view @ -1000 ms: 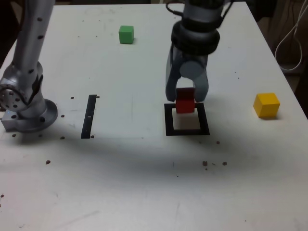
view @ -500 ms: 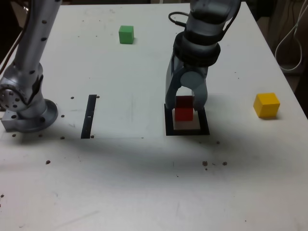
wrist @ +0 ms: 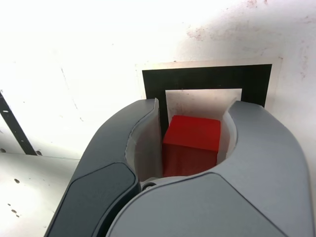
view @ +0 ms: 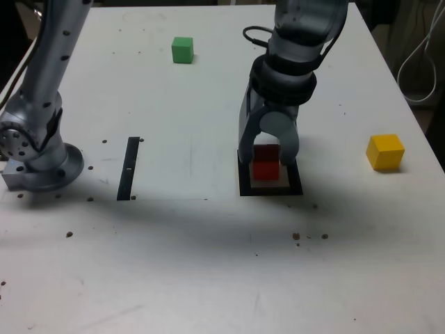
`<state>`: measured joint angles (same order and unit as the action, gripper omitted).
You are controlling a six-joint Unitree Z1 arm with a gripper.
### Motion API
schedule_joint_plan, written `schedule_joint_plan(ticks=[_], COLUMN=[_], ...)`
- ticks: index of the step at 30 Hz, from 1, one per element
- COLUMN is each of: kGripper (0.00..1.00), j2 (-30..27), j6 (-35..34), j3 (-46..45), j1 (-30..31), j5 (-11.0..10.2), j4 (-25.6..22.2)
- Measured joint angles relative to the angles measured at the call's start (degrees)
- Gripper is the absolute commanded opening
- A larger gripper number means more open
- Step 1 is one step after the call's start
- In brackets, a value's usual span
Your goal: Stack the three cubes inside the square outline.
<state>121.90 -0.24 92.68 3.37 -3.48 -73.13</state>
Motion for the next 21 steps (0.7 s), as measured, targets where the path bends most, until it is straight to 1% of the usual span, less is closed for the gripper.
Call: schedule_joint_plan(ticks=[5, 8, 10, 17, 21], kGripper=[0.86, 0.97, 0.99, 1.0, 1.0], j2=[0.1, 0.1, 0.2, -0.1, -2.7], j6=[0.0, 0.0, 0.0, -0.5, -1.4], j3=[-0.2, -0.2, -0.2, 0.1, 1.5], j1=[0.0, 0.0, 0.0, 0.0, 0.0], j5=[-0.4, -0.5, -0.6, -1.2, -1.7], j4=[0.2, 0.1, -0.3, -2.3, -3.8])
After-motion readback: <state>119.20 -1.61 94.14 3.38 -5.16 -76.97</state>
